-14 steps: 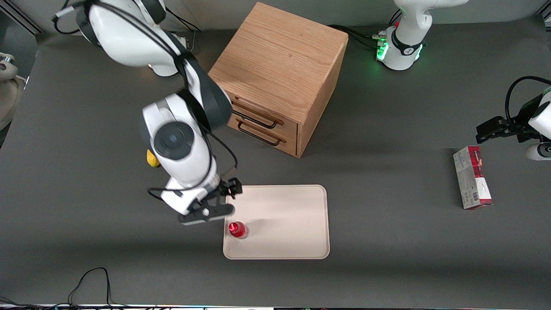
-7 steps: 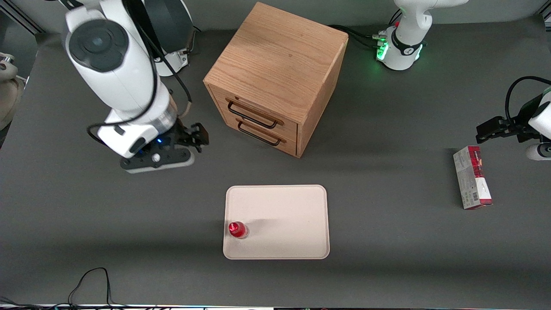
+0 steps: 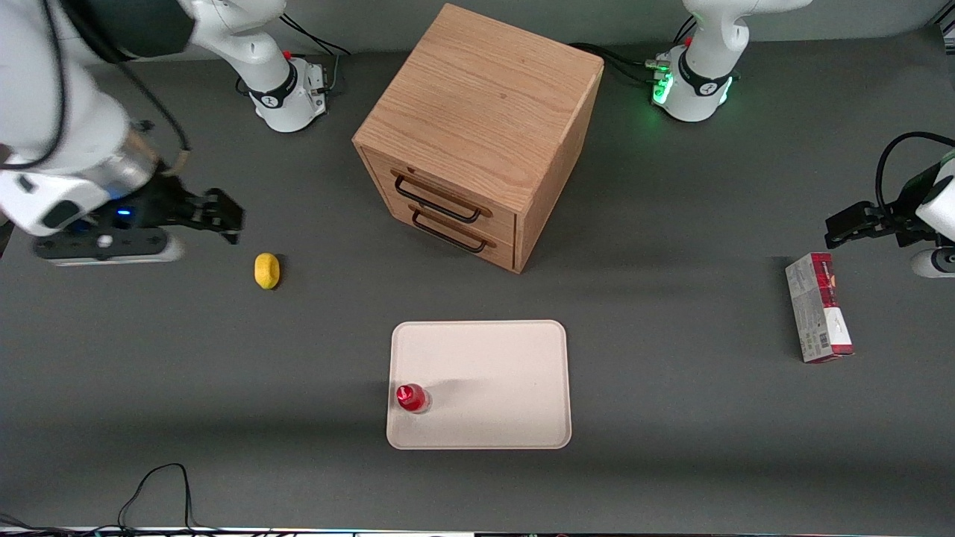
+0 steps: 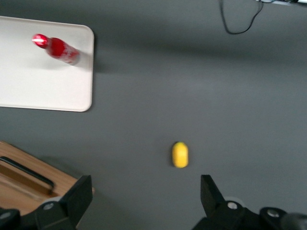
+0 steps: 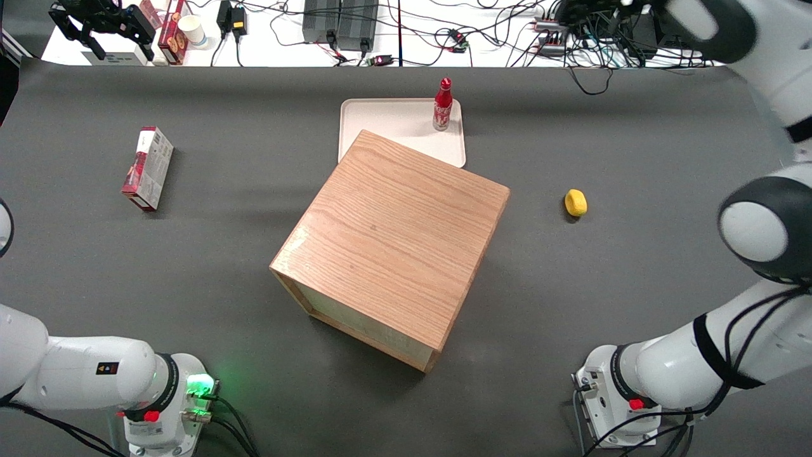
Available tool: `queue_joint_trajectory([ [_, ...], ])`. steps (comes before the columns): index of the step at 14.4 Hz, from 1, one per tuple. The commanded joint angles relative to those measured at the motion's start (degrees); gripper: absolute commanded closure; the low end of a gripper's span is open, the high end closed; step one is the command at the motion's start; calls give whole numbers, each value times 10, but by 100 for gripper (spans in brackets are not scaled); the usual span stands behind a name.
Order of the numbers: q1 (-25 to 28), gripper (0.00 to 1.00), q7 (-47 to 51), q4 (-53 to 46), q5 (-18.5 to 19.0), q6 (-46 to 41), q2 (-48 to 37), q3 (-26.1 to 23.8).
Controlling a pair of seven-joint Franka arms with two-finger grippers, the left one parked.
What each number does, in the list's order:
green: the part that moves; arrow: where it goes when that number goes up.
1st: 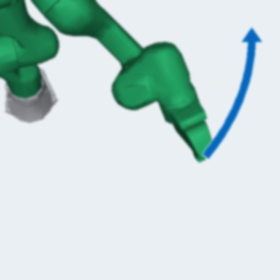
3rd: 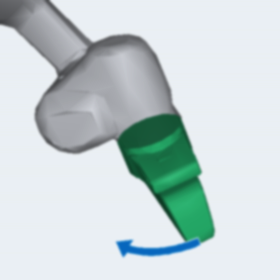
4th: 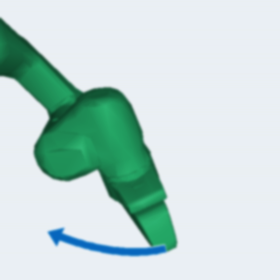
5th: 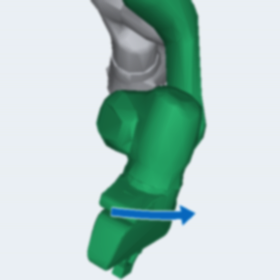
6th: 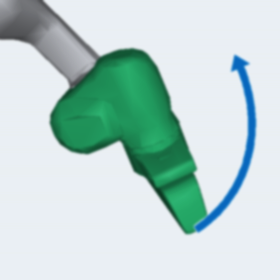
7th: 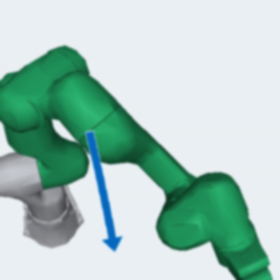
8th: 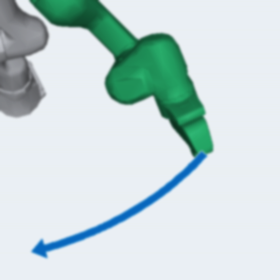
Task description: Place coke bottle on tray
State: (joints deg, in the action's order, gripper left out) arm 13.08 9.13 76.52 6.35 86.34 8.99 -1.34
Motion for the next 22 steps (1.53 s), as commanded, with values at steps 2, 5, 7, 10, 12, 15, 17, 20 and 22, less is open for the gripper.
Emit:
queue_joint_trajectory([
  [2,-46,0,-75,105,-15,39,-76,12],
  [5,-53,0,-79,108,-18,27,-84,55],
  [7,-54,0,-80,108,-24,20,-84,70],
  [10,-54,0,-95,108,-23,17,-87,82],
  [12,-53,0,-96,106,-23,17,-87,92],
  [15,-53,0,-93,108,-24,16,-86,100],
  [17,-51,0,-90,108,-24,16,-87,100],
  [20,-52,0,-90,108,-26,16,-85,104],
  [22,-53,0,-90,108,-41,16,-84,107],
])
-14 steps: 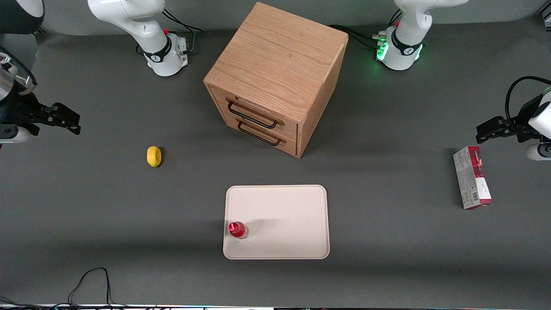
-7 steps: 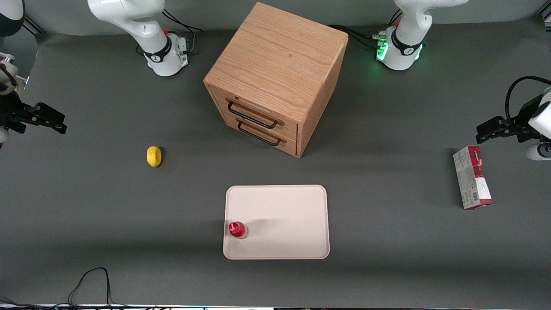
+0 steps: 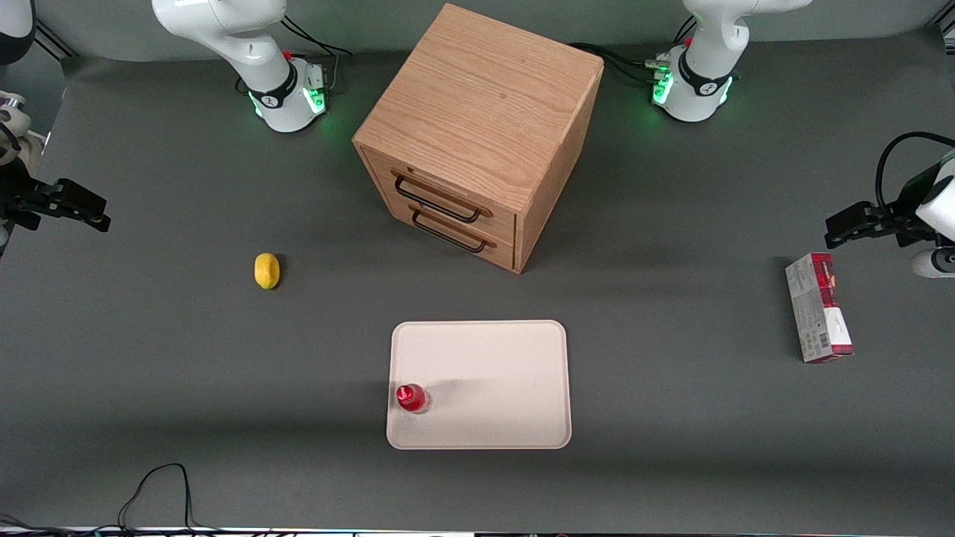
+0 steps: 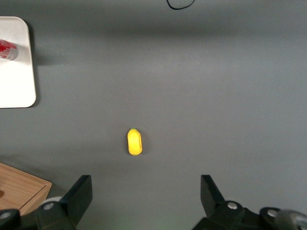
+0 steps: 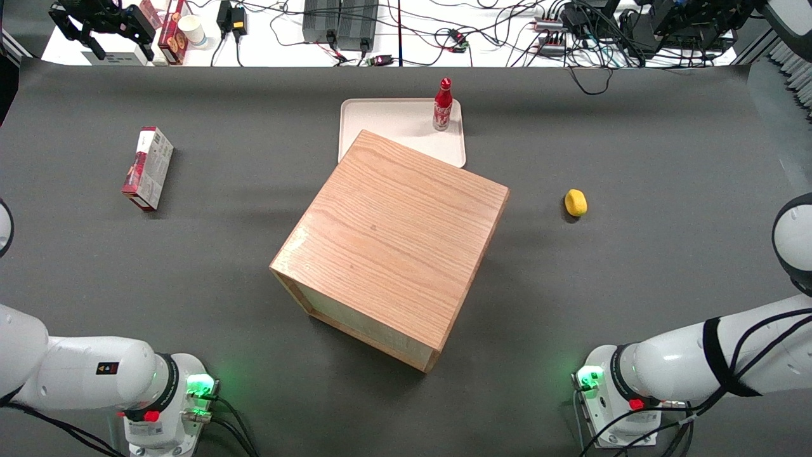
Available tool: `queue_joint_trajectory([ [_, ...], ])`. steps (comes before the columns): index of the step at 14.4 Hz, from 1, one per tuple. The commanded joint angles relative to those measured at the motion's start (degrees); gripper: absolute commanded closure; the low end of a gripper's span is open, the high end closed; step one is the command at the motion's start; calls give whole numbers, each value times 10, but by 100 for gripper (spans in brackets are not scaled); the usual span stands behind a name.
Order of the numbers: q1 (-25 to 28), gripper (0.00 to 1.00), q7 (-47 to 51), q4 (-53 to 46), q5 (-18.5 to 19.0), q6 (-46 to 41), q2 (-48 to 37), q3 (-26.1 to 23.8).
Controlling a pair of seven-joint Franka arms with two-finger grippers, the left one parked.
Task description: Place coke bottle on tray
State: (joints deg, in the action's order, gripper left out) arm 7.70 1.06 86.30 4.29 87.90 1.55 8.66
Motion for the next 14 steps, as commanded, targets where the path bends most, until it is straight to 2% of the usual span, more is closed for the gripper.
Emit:
queue_joint_trajectory([
  [1,1,0,-10,11,-21,1,-9,13],
  [6,2,0,-10,11,-22,0,-10,13],
  [9,2,0,-5,10,-51,-46,-11,14],
  [14,3,0,-5,7,-52,-39,-11,13],
])
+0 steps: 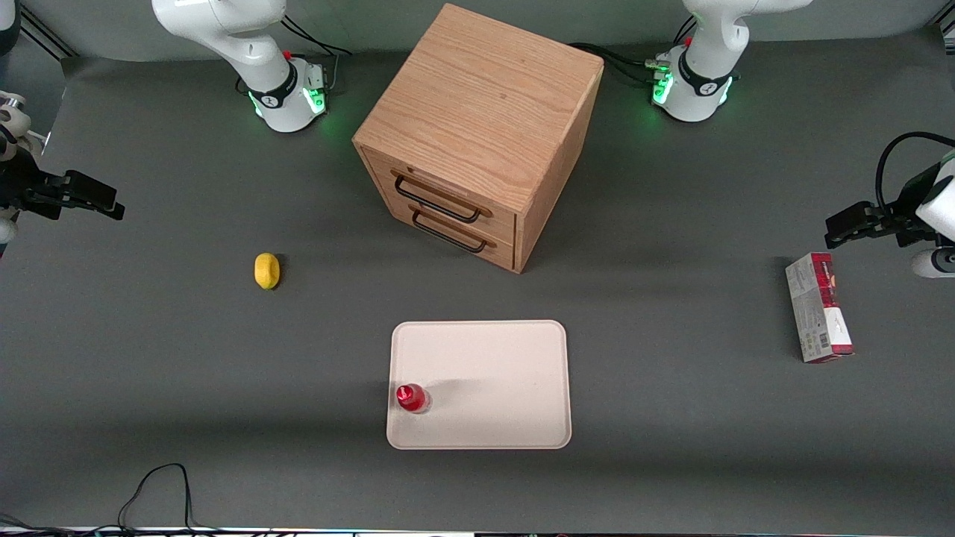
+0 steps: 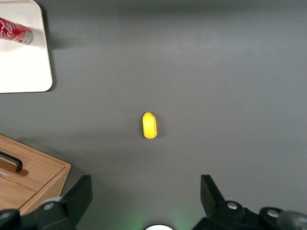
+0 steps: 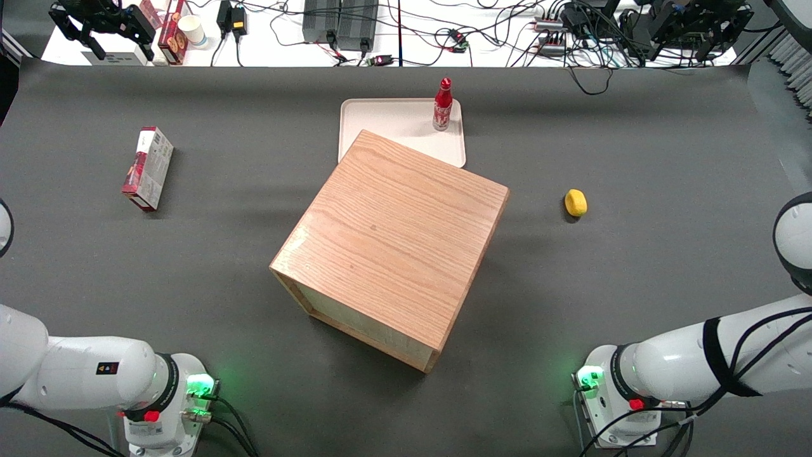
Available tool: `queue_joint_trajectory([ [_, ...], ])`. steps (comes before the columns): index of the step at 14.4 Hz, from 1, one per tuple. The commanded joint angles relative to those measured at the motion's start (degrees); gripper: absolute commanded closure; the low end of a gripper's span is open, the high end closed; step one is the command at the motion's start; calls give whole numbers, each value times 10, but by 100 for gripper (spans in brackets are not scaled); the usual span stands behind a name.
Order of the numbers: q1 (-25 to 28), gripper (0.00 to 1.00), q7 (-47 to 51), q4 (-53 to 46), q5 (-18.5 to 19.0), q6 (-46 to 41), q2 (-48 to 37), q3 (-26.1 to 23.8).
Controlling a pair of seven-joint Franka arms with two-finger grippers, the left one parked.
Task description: Place coke bottle on tray
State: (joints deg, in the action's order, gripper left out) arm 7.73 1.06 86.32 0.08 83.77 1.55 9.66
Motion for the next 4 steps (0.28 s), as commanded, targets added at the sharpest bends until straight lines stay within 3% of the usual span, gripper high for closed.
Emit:
queue_joint_trajectory([
  [1,2,0,-6,8,-10,5,-11,3],
  [4,2,0,-12,8,-8,9,-11,4],
])
